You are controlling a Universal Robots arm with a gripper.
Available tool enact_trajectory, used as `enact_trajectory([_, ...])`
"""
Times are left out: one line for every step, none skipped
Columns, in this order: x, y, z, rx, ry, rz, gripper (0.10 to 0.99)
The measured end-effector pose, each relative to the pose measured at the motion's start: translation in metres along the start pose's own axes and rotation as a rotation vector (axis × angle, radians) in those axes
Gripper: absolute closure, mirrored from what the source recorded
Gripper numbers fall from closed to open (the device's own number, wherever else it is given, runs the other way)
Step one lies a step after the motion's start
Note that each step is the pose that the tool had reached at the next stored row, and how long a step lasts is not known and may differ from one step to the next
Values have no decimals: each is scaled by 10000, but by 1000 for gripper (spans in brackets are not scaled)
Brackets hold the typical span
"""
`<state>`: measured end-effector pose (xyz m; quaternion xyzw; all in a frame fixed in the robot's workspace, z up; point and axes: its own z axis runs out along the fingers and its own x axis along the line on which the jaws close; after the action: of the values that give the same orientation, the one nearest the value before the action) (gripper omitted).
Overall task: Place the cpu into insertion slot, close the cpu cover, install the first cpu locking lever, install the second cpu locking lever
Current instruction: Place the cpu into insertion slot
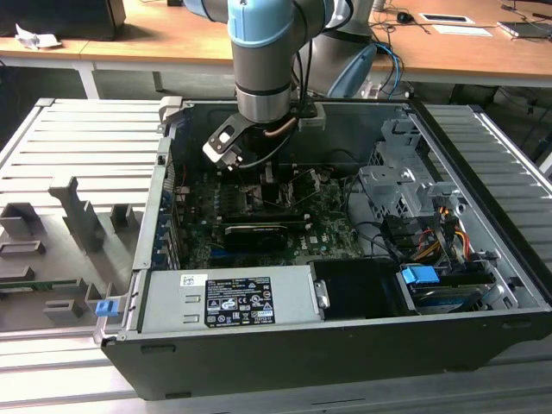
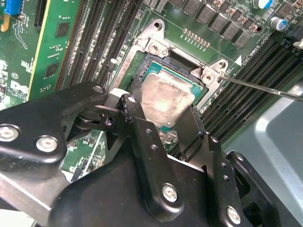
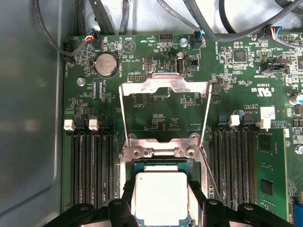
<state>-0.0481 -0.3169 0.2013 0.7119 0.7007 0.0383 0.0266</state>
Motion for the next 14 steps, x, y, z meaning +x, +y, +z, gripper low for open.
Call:
enact_trajectory([0,0,0,1,-1,0,561])
enact_trajectory([1,1,-6,-4,7,1,561])
enact_trajectory([0,1,-9,-3,2,0,561])
enact_trajectory([-1,1,-10,0,-4,-1,561])
enact_trajectory([-1,1,-10,0,-7,-1,561])
enact_trajectory([-1,1,-10,0,-7,-1,561])
enact_trajectory([-3,0,-8,1,-8,-2,561])
enact_trajectory([-5,-1,-4,2,-10,0,561])
enact_trajectory([-5,-1,-3,2,-10,0,561])
enact_trajectory([-4,0,-2,0,-8,-1,561])
enact_trajectory([-5,0,-2,1,-8,-1,561])
enact_trajectory([-4,0,0,-2,-3,0,561])
enact_trajectory([-3,0,2,-4,-1,0,549])
enact_trajectory([-4,0,1,-2,-4,-1,549])
